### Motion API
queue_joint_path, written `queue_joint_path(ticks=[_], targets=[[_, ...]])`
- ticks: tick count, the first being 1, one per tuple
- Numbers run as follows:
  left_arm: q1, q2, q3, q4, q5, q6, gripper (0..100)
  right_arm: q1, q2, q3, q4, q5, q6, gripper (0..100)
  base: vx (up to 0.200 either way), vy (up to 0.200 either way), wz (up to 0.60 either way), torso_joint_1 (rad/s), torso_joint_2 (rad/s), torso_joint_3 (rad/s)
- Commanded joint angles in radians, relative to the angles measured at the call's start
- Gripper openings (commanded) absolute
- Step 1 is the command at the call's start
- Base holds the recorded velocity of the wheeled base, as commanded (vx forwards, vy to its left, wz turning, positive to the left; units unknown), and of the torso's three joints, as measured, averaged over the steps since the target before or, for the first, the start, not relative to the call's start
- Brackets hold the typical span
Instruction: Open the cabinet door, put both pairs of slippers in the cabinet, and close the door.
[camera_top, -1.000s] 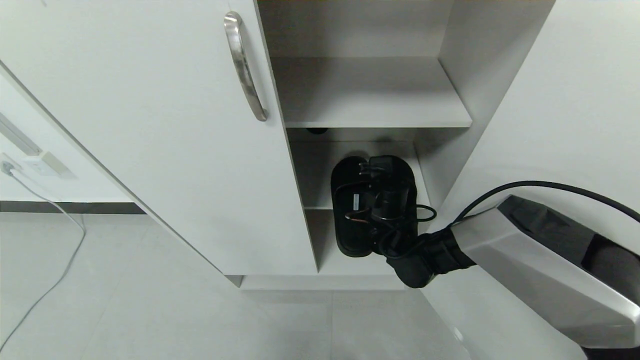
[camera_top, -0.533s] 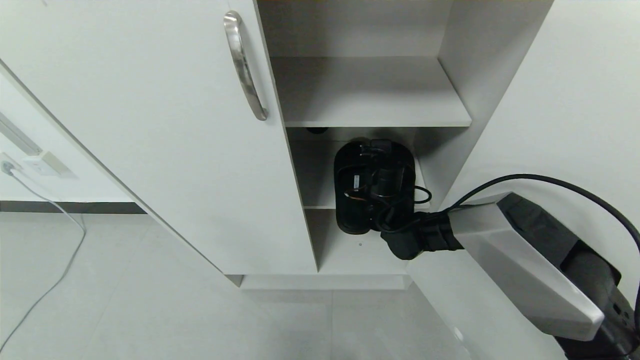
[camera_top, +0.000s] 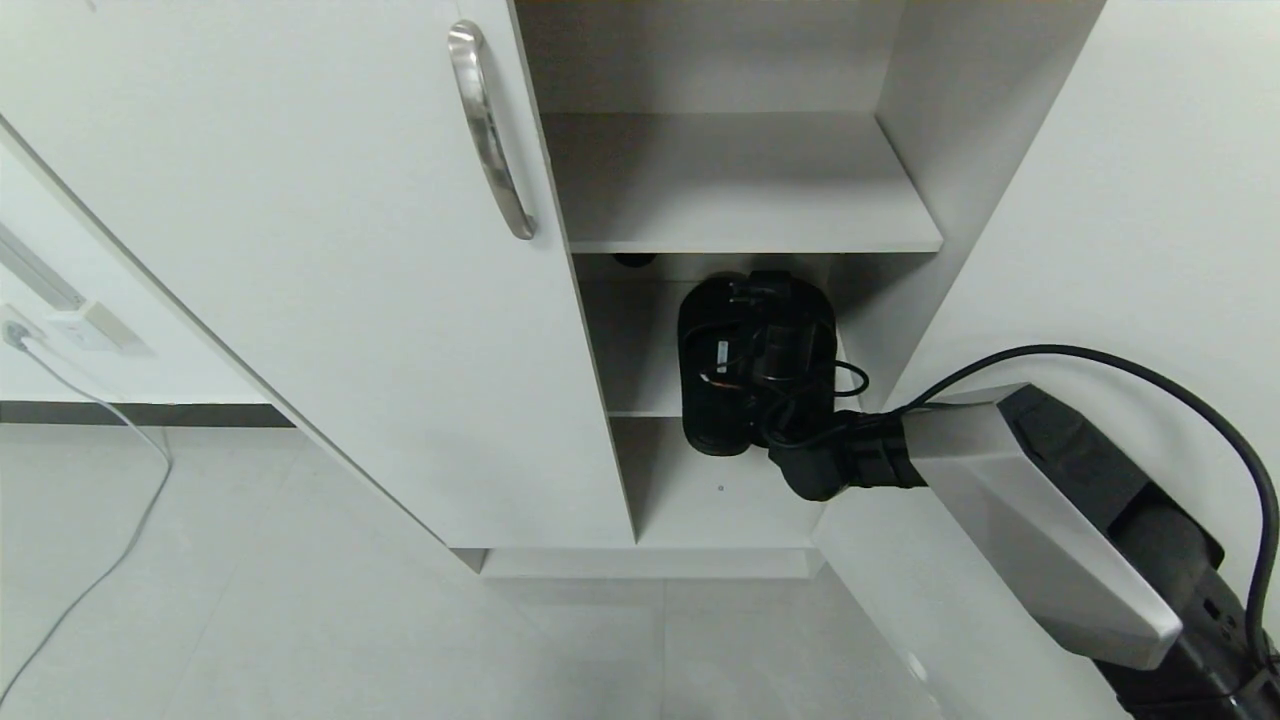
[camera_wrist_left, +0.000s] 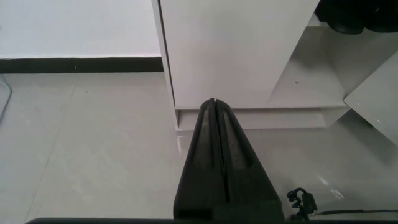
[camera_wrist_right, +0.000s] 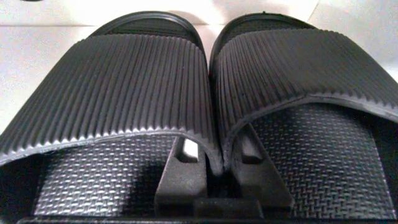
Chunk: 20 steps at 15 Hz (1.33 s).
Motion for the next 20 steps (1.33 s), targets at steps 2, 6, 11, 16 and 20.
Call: queue_joint_path(ticks=[2,6,11,16,20], targets=[[0.0,0.001,-0.001,0.0,0.002,0.0,0,-0.005,0.016,-0.013,0.006,0.0,-0.001,0,0.0,0.0,0.0,0.0,0.0,0.0],[0.0,0.001,0.001,0.0,0.002,0.0,0,-0.003,0.018,-0.011,0.012,-0.001,0.0,100,0.0,0.0,0.0,0.0,0.0,0.0],[0.0,0.001,0.001,0.0,0.0,0.0,0,0.015,-0.056,0.147,-0.02,-0.001,0.005,100,0.0,0.0,0.0,0.0,0.0,0.0],[0.0,0.001,-0.001,0.0,0.0,0.0,0,0.077,-0.234,0.466,-0.192,-0.012,0.003,100,0.0,0.0,0.0,0.0,0.0,0.0],[0.0,0.001,-0.001,0.0,0.0,0.0,0,0.127,-0.353,0.713,-0.357,-0.04,0.003,100,0.0,0.0,0.0,0.0,0.0,0.0]])
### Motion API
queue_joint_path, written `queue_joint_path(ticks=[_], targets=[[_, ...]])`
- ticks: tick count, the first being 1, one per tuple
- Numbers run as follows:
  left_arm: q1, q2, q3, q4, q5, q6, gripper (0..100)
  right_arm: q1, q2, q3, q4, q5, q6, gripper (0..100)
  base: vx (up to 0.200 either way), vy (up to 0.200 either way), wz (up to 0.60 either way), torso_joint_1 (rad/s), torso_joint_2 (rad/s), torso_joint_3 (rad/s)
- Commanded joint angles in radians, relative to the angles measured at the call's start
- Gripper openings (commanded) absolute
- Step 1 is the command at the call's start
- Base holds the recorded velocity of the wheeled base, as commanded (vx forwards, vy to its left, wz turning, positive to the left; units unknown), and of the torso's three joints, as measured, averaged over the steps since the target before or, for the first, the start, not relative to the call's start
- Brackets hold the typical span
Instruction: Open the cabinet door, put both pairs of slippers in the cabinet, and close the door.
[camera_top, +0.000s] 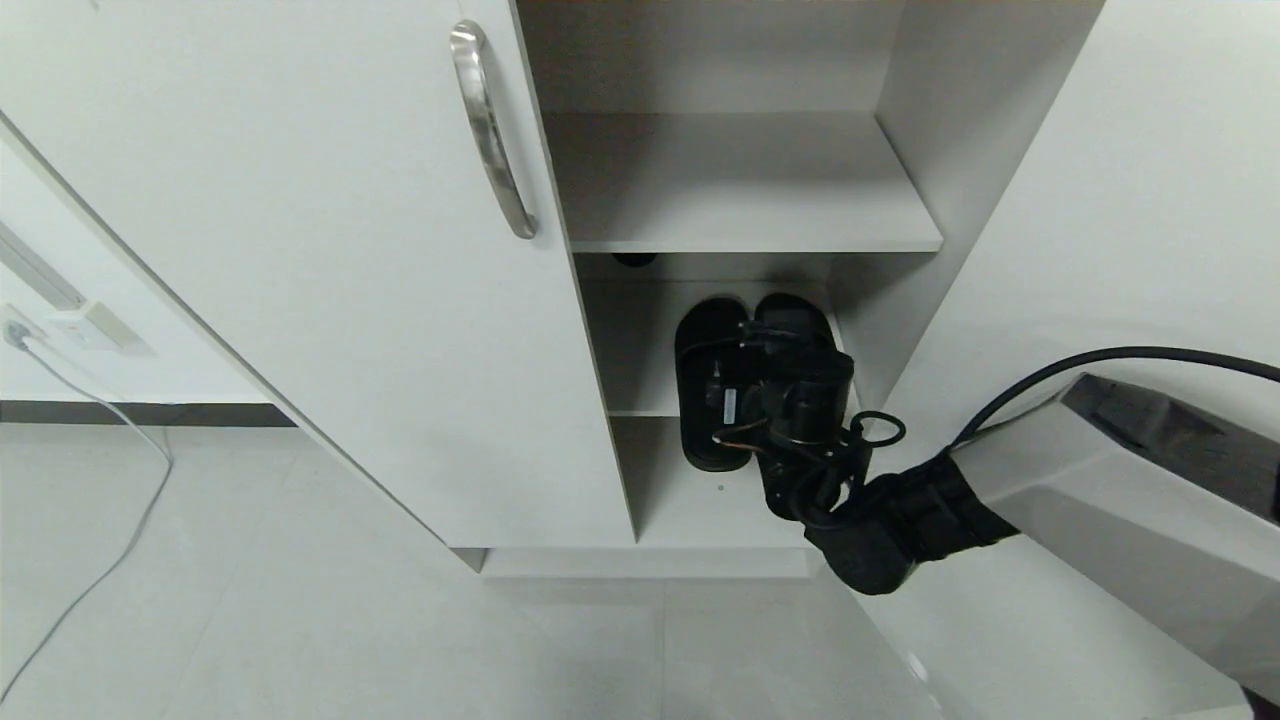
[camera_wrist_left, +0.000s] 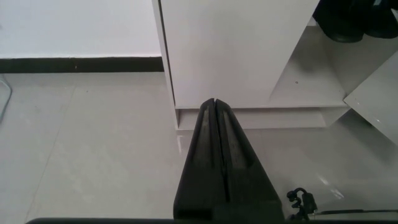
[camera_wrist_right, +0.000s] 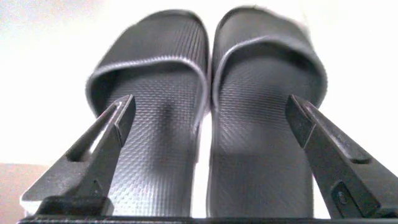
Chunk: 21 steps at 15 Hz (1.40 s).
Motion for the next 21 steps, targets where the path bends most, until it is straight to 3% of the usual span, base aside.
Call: queue_joint_path(ticks=[1,3,5,12,21], targets=[[0.0,0.001,-0.001,0.0,0.0,0.0,0,0.033,-0.128,0.159,-0.066,-0.017,-0.001,100,0.0,0.0,0.0,0.0,0.0,0.0],[0.0,0.001,-0.001,0.0,0.0,0.0,0,0.059,-0.188,0.294,-0.112,-0.015,0.002,100,0.0,0.0,0.0,0.0,0.0,0.0],[0.0,0.001,-0.001,0.0,-0.001,0.0,0,0.08,-0.192,0.324,-0.14,-0.015,0.001,100,-0.1,0.0,0.0,-0.001,0.01,0.001],[0.0,0.001,-0.001,0.0,-0.004,0.001,0,0.108,-0.192,0.363,-0.143,-0.015,0.002,100,-0.2,0.0,0.0,0.003,0.0,0.004],[0.0,0.001,-0.001,0.0,-0.006,0.0,0,0.122,-0.195,0.369,-0.143,-0.015,0.002,100,0.0,0.0,0.0,0.0,0.0,0.0]])
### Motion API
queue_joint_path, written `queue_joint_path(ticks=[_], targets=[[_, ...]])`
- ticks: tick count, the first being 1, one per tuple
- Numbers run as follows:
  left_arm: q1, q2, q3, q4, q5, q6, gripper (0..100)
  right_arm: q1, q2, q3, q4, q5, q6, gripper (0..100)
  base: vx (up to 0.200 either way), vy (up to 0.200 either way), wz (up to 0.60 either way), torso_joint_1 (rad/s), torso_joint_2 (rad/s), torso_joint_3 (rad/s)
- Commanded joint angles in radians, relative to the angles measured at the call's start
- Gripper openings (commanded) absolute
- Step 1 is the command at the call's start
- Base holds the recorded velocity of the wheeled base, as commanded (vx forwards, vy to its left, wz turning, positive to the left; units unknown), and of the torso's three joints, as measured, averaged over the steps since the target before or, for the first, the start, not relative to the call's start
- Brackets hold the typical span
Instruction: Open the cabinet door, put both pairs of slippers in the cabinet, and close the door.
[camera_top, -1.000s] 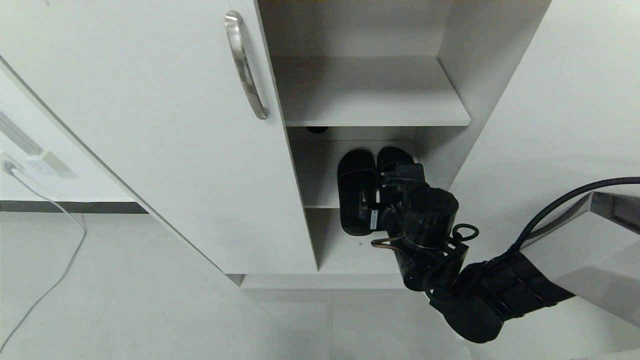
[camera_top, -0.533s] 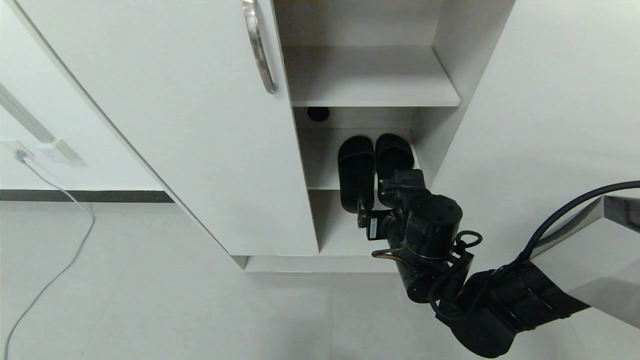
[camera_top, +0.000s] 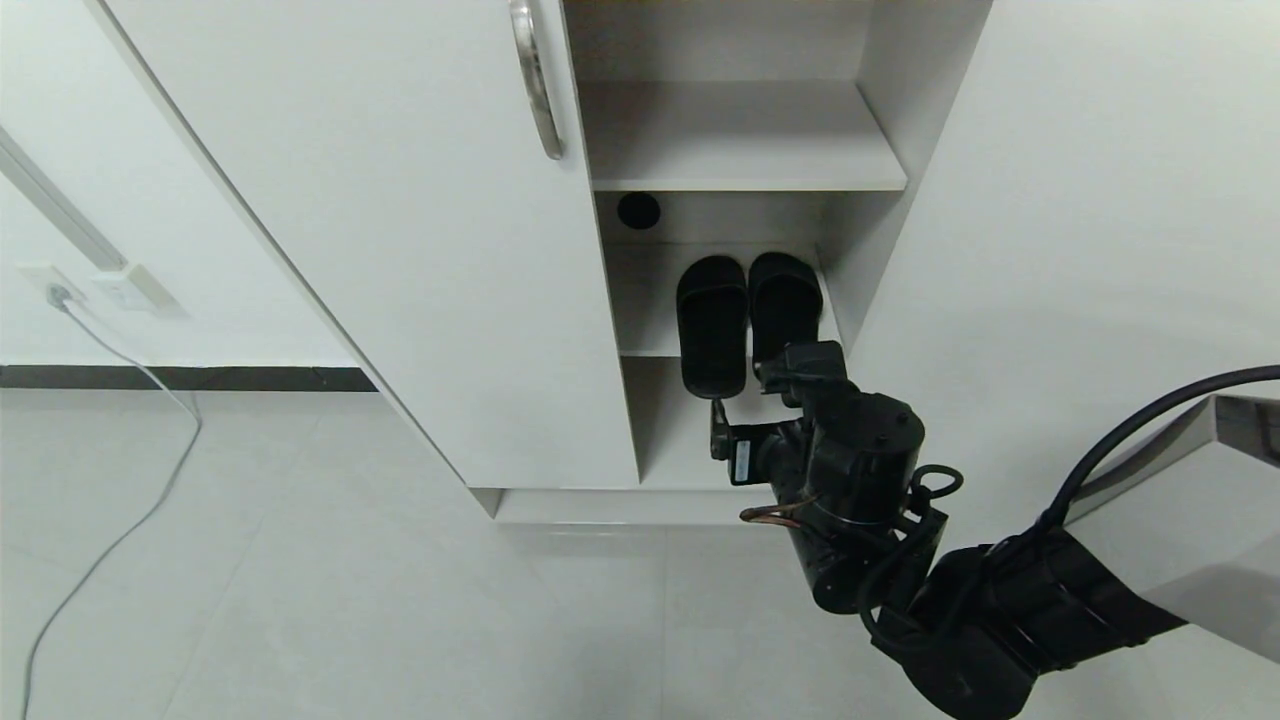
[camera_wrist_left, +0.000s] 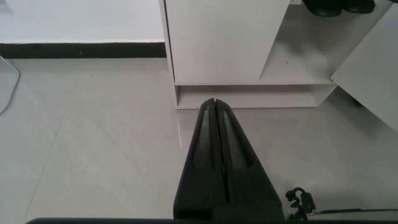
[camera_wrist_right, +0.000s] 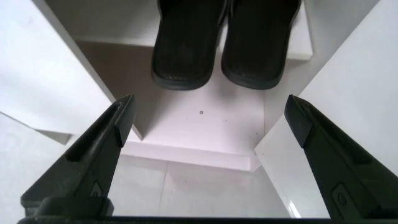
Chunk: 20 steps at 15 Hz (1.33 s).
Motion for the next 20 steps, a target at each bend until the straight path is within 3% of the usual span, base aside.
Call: queue_joint_path(ticks=[1,6,20], targets=[[0.0,0.001,0.0,0.001,-0.001,0.0,0,0.003,0.001,0.0,0.0,0.0,0.0,100,0.0,0.0,0.0,0.0,0.0,0.0],[0.0,0.001,0.0,0.003,-0.001,0.002,0,0.006,0.004,0.0,0.0,0.0,0.0,100,0.0,0.0,0.0,0.001,0.0,0.01],[0.0,0.001,0.0,0.001,0.0,0.0,0,-0.011,0.004,0.057,0.011,0.009,0.0,100,0.0,0.0,0.0,0.001,0.0,0.193]])
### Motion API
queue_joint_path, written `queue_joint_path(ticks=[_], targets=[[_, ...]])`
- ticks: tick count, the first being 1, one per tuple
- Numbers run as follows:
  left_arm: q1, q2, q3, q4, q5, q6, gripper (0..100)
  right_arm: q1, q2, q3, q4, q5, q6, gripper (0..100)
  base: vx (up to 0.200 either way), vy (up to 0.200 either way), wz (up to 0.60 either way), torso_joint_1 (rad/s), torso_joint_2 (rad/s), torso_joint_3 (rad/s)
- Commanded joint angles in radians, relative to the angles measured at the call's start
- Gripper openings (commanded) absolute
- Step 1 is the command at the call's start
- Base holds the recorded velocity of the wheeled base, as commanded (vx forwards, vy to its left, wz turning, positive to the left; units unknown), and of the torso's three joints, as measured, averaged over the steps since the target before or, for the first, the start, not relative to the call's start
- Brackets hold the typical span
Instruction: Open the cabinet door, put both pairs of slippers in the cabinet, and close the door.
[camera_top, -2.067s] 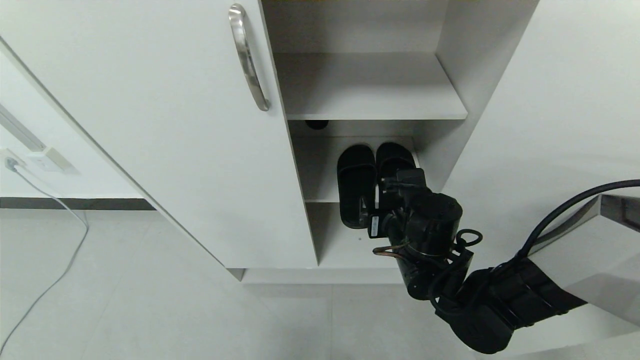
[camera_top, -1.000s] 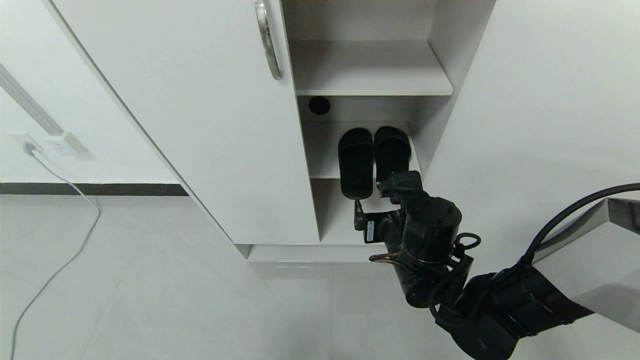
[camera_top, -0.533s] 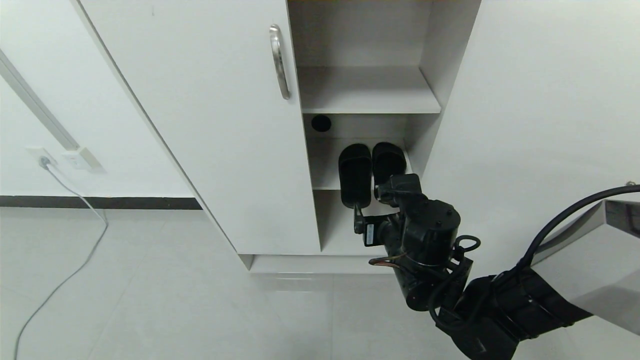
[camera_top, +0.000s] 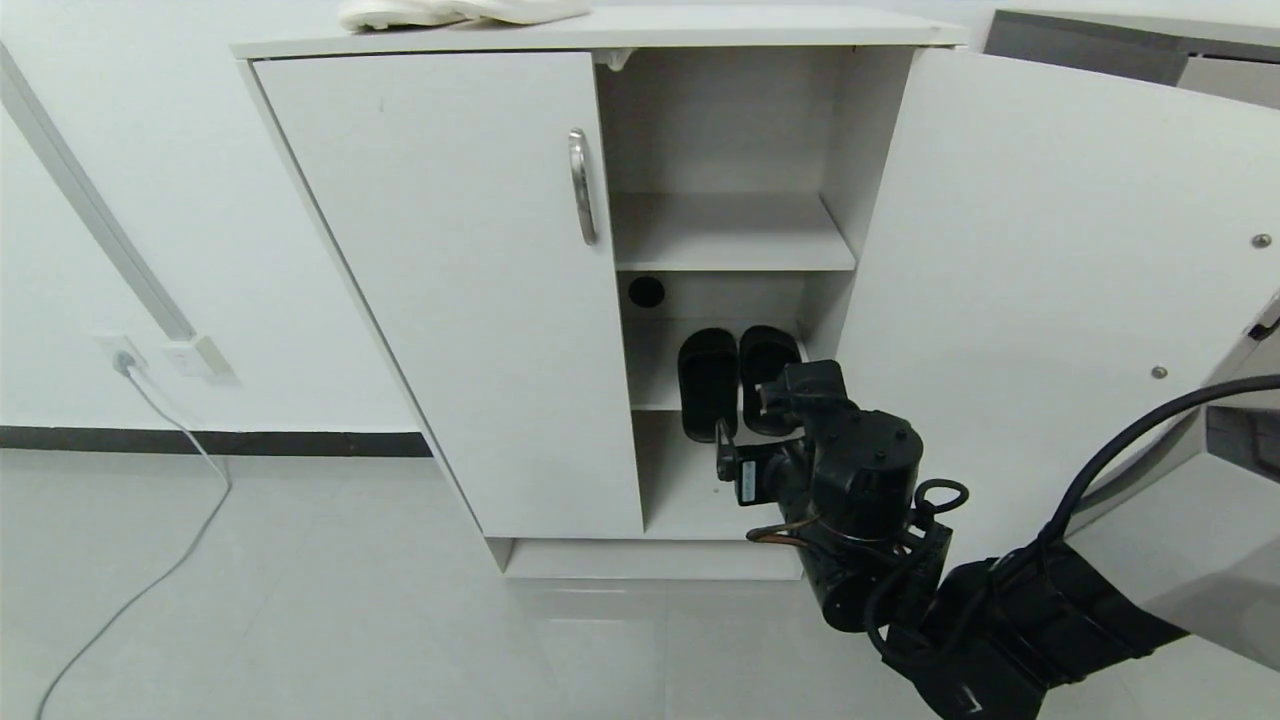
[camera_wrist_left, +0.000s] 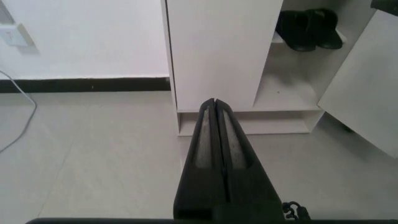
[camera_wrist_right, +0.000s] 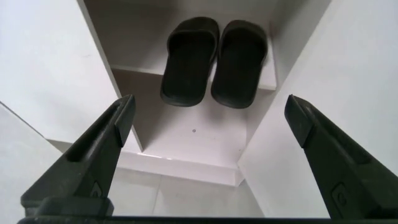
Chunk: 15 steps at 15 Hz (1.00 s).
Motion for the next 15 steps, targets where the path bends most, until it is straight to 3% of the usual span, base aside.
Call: queue_joint_path(ticks=[1,7,15], targets=[[0.0,0.0,0.0,-0.001,0.0,0.0,0,-0.008,0.003,0.011,0.0,0.005,0.0,100,0.0,0.0,0.0,0.002,0.0,0.198],[0.0,0.002,0.0,-0.001,0.0,0.0,0,-0.011,0.005,0.028,0.0,0.034,0.002,100,0.0,0.0,0.0,0.002,0.0,0.14],[0.0,0.002,0.0,-0.001,0.0,-0.001,0,-0.023,0.003,0.041,-0.005,0.036,0.02,100,0.0,0.2,0.0,0.002,0.0,0.011]])
